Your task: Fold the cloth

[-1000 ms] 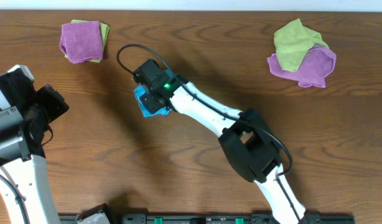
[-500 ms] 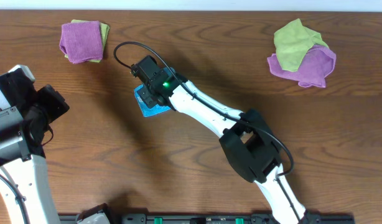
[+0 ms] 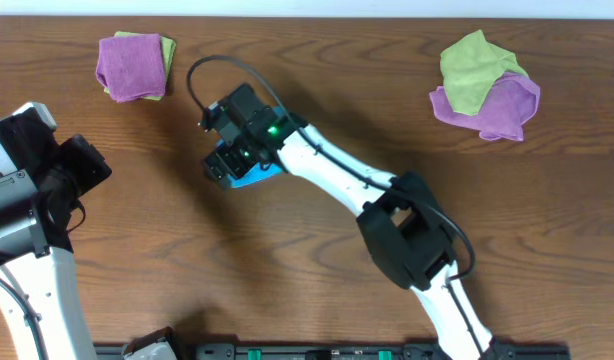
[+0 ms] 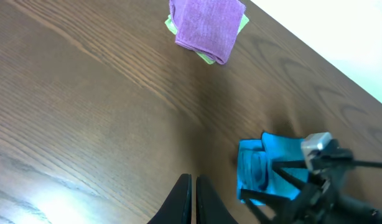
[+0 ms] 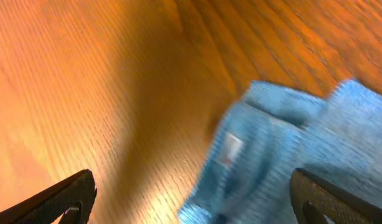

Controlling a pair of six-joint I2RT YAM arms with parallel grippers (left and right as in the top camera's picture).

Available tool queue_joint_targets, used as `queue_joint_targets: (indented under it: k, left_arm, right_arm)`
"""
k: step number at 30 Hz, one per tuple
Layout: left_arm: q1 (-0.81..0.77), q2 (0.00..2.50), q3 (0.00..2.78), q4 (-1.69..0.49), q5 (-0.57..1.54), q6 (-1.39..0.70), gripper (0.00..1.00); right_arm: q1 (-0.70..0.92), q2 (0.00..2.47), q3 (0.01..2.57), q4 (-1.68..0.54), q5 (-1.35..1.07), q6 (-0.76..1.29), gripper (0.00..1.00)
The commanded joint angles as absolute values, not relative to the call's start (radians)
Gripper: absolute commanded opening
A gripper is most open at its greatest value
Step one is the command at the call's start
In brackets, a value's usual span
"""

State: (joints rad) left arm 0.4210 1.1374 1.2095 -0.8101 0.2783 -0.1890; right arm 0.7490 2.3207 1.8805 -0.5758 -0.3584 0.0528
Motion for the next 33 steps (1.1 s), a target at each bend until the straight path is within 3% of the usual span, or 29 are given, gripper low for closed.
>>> queue_joint_targets:
  k: [1,5,7,10,19,23,27,33]
  left_arm:
    - [0.425,1.156,1.212,-0.811,0.281,-0.156,0.06]
    - [0.416,1.22,1.163,-0.804,0.355,-0.122,0.06]
    - [0.377,1.275,1.105,-0.795,0.422,-0.062,0.06]
    - [0.29,1.339,1.038,-0.788,0.363,-0.051,0.07]
    - [0.126,1.383,0.824,-0.443,0.464,-0.19,0.29]
    - [0.073,1.396,0.82,-0.439,0.365,-0.215,0.35]
    - [0.015,1.476,0.82,-0.371,0.35,-0.268,0.43]
    - [-0.028,1.605,0.82,-0.239,0.333,-0.353,0.5]
  right_arm:
    - [0.674,2.27,1.919,-0.607,-0.424,0.082,0.99]
    - [0.612,2.153,1.956,-0.71,-0.348,0.035,0.99]
    - [0.59,2.064,1.968,-0.813,-0.187,0.007,0.99]
    - [0.566,1.954,1.968,-0.968,-0.009,-0.001,0.99]
    - [0.516,1.501,1.93,-1.341,0.286,0.126,0.99]
    - [0.495,1.145,1.762,-1.351,0.437,0.124,0.99]
    - [0.373,0.746,1.505,-1.29,0.545,0.08,0.99]
    - [0.338,0.55,1.254,-1.316,0.523,0.089,0.99]
